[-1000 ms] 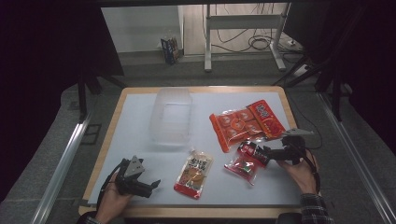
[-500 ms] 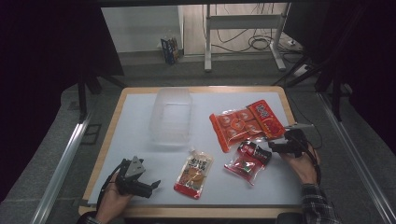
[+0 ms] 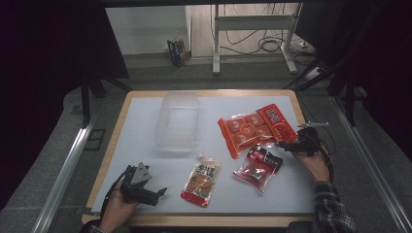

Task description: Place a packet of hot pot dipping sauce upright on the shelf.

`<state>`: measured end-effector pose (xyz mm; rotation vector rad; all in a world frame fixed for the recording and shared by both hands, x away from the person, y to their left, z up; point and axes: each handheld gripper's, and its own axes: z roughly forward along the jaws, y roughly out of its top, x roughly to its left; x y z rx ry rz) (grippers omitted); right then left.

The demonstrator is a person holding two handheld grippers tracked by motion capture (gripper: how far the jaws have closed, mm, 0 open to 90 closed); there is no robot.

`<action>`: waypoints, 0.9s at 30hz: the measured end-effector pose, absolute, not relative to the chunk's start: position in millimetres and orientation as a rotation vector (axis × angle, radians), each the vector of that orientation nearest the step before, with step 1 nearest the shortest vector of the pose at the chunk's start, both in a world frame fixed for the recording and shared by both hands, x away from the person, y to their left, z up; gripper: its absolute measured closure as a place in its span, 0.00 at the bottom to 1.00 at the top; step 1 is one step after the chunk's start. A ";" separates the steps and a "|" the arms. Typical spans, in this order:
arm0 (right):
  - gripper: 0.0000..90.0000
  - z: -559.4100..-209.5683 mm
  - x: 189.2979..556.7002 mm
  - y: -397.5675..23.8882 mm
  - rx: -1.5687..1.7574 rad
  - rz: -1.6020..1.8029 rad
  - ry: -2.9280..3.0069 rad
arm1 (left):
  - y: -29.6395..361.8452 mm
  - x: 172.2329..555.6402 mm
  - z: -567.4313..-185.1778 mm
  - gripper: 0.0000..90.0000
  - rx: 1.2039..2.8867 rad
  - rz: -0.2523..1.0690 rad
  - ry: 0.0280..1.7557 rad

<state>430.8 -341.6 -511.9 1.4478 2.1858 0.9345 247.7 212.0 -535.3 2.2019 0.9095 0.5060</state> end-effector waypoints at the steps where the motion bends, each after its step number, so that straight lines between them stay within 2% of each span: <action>1: 0.12 -511.7 432.0 -341.2 1.453 0.943 2.188 | 212.0 247.8 -535.3 0.00 2.202 0.507 0.910; 6: 0.18 -505.5 434.0 -337.1 1.411 0.967 2.211 | 211.7 248.0 -535.7 0.00 2.205 0.507 0.910; 15: 0.38 -487.1 441.7 -318.2 1.356 0.985 2.260 | 210.9 247.7 -536.1 0.00 2.211 0.507 0.908; 20: 0.46 -488.2 455.5 -307.3 1.323 0.907 2.274 | 210.7 247.7 -536.4 0.00 2.214 0.506 0.906; 24: 0.57 -489.1 466.3 -305.2 1.326 0.899 2.284 | 210.5 247.8 -536.7 0.00 2.218 0.508 0.906; 27: 0.62 -489.8 472.8 -303.8 1.333 0.897 2.288 | 210.5 247.9 -536.9 0.00 2.220 0.509 0.906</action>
